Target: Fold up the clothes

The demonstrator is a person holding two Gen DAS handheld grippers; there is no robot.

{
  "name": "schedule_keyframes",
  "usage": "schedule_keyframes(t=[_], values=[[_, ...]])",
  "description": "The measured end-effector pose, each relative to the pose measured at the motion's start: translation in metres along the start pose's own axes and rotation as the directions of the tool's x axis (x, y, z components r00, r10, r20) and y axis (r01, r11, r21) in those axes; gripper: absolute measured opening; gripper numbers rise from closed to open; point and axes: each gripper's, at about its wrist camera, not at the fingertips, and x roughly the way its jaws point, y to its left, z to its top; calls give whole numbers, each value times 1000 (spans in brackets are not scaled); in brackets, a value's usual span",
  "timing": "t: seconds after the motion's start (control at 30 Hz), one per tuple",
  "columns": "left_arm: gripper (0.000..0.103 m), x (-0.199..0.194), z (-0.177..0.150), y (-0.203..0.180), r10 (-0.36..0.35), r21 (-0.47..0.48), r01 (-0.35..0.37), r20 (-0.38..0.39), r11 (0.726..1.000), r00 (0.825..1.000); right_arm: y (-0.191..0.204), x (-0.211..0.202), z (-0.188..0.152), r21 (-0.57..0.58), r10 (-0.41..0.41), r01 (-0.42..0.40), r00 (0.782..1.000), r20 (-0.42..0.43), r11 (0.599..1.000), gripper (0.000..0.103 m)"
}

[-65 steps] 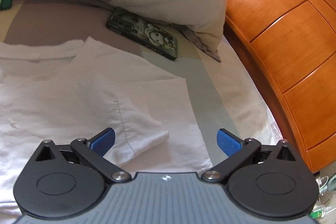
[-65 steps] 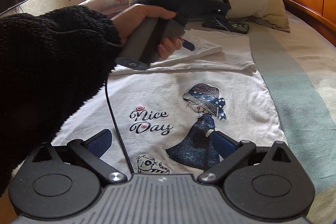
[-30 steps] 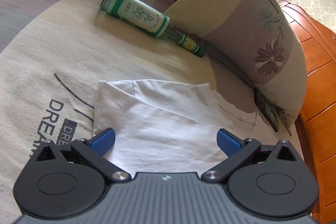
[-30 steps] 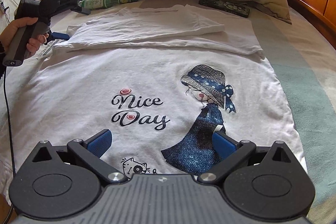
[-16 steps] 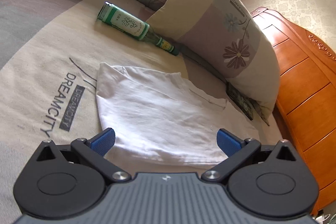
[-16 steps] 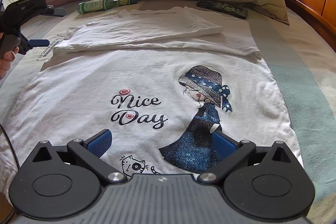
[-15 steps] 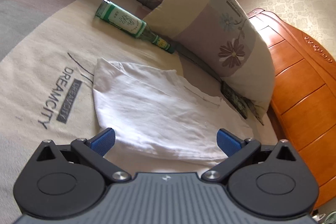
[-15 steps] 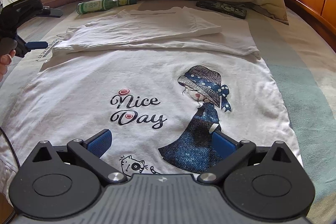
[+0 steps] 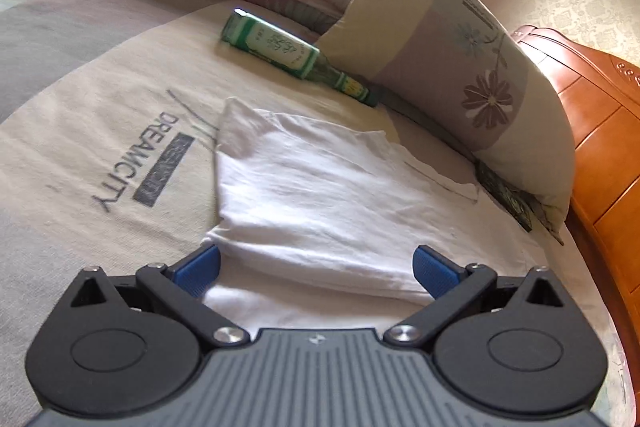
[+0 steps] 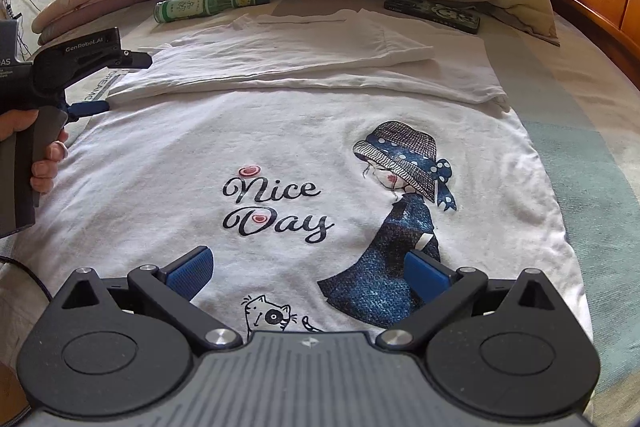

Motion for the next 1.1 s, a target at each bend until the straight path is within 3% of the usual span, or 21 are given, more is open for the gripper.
schedule_keyframes(t=[0.07, 0.2, 0.27, 0.5, 0.6, 0.77, 0.87, 0.97, 1.03, 1.1], values=[[102, -10, 1, 5, 31, -21, -31, 5, 999, 999, 1, -1, 0, -4, 5, -5, 1000, 2, 1000, 103], [102, -26, 21, -8, -64, 11, 63, 75, 998, 995, 0, -1, -1, 1, -5, 5, 1000, 2, 1000, 103], [102, -21, 33, -23, -114, 48, 111, 62, 993, 992, 0, -1, -1, -1, -7, 7, 1000, 0, 1000, 103], [102, 28, 23, -28, -18, 53, 24, -115, 998, 993, -1, 2, -2, 5, -29, 29, 1000, -7, 1000, 103], [101, 12, 16, -21, -8, 69, 15, -97, 998, 995, -1, 3, -2, 6, -33, 33, 999, -8, 999, 103], [101, -8, 22, -53, 0, 234, 24, -101, 972, 995, 2, 6, -3, -12, -55, 55, 998, -7, 998, 103], [101, -7, 21, -88, -50, 359, 96, -136, 929, 989, 5, 9, -4, -37, -74, 74, 997, 2, 997, 103], [101, -2, 6, -121, -97, 466, 188, -212, 864, 972, 4, 9, -4, -33, -77, 78, 997, 24, 996, 103], [101, -7, -2, -140, -126, 534, 244, -247, 809, 961, -4, 7, -2, 14, -67, 66, 997, 46, 998, 103], [102, -14, -10, -155, -152, 608, 295, -275, 737, 949, -12, 4, 1, 71, -49, 44, 996, 72, 997, 103]])
